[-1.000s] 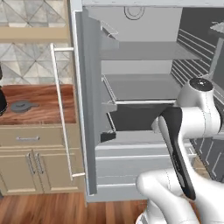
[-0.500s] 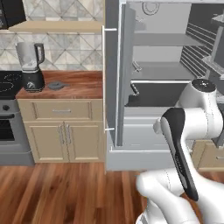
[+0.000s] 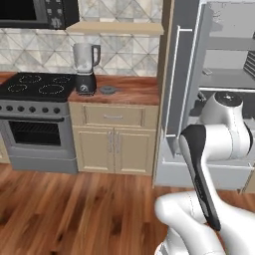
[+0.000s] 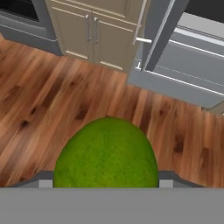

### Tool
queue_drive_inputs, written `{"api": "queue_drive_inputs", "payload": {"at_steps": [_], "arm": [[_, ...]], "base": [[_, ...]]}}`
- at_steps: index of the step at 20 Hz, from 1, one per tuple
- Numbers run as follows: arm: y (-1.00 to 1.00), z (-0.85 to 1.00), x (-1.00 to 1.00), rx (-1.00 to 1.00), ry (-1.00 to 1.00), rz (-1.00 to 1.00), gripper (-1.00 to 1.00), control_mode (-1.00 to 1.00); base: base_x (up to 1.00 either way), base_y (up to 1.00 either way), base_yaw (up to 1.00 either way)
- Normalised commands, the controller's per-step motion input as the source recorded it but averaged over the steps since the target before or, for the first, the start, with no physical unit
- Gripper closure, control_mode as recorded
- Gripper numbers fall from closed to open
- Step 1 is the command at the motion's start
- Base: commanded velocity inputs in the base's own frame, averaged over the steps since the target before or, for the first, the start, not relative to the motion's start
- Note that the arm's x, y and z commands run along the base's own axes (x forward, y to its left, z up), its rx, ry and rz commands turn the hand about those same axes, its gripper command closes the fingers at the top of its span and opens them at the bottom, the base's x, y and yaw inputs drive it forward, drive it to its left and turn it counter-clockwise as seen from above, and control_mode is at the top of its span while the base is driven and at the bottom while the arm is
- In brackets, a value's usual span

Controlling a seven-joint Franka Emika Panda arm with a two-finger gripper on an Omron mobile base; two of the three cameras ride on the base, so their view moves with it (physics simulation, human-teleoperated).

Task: Grab the lemon and lime from the fridge, place them in the blender, close the lid, and turn on the blender to create a marinade.

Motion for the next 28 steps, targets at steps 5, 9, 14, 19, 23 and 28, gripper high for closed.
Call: {"api": "queue_drive_inputs", "payload": {"at_steps": [5, 9, 14, 19, 23, 28], "arm": [[0.00, 0.00, 0.00, 0.00, 0.00, 0.00, 1.00, 1.00], [0.00, 0.00, 0.00, 0.00, 0.00, 0.00, 1.00, 1.00], [0.00, 0.00, 0.00, 0.00, 0.00, 0.00, 1.00, 1.00], [0.00, 0.00, 0.00, 0.00, 0.00, 0.00, 1.00, 1.00], [0.00, 0.00, 0.00, 0.00, 0.00, 0.00, 1.00, 1.00], [0.00, 0.00, 0.00, 0.00, 0.00, 0.00, 1.00, 1.00]], "base": [[0.98, 0.99, 0.00], [1.00, 0.88, -0.01], [0.70, 0.97, -0.02], [0.67, 1.00, -0.12], [0.77, 1.00, -0.23], [0.64, 0.92, -0.26]]}}
